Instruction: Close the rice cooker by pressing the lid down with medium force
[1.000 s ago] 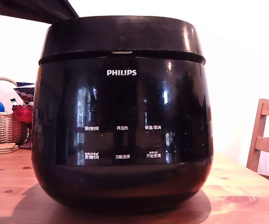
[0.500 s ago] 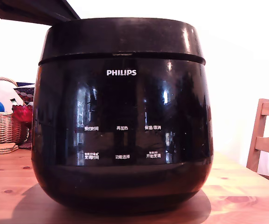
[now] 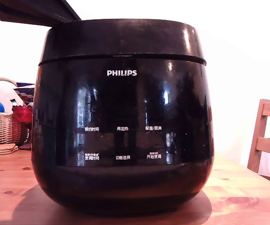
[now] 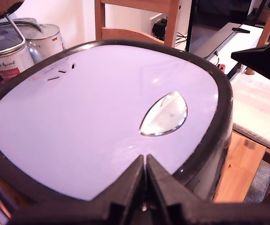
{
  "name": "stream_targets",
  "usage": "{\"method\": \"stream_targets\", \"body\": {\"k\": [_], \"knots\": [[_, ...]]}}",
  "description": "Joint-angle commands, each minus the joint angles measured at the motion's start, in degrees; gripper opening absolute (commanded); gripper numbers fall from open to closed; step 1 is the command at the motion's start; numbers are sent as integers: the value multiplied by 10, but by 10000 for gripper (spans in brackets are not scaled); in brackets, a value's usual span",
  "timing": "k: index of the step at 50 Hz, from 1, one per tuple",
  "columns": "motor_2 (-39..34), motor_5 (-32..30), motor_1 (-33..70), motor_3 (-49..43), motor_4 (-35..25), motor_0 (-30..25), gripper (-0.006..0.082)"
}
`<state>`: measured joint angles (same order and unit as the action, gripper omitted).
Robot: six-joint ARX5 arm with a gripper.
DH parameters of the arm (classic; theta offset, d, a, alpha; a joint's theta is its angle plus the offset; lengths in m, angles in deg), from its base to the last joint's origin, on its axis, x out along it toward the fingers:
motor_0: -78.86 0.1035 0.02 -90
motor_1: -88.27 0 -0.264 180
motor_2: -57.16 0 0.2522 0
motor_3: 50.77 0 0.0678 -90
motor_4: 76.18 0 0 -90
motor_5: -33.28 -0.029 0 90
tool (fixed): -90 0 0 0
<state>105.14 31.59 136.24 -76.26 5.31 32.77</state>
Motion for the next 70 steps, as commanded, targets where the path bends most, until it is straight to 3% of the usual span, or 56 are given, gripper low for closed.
{"method": "stream_targets", "body": {"k": [1, 12, 34, 53, 70], "knots": [[-79, 2, 35, -82, 0, -2, -20], [-80, 2, 41, -101, 1, -2, -20], [-39, 14, 25, 38, 37, 20, -20], [96, -70, 22, 40, 78, 132, -20], [143, -108, 21, 12, 136, 261, -20]]}}
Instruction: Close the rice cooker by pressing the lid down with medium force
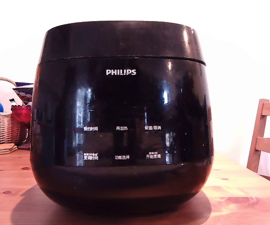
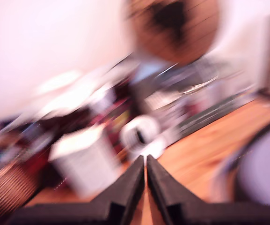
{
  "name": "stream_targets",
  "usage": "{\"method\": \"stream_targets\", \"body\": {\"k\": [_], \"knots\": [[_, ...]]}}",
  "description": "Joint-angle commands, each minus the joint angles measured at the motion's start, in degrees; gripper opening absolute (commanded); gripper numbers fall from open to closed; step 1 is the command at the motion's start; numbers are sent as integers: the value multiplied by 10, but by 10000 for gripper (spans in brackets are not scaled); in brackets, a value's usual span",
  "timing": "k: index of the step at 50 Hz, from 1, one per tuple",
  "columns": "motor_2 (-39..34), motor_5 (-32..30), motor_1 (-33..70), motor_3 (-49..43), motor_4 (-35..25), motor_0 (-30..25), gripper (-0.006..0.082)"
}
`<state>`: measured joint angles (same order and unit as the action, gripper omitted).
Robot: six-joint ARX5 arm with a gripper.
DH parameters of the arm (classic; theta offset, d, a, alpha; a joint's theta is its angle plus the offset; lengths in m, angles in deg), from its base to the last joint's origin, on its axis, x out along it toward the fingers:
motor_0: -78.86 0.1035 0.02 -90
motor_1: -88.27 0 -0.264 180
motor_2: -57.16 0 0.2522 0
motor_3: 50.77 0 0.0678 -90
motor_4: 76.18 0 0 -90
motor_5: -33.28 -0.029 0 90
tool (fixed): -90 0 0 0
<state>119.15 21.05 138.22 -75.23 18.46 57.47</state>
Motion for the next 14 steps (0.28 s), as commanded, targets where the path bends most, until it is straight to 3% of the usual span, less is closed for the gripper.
{"method": "stream_targets", "body": {"k": [1, 14], "knots": [[3, -3, 1, 1, 5, 20, -20], [3, -2, -2, 0, 5, 78, -20]]}}
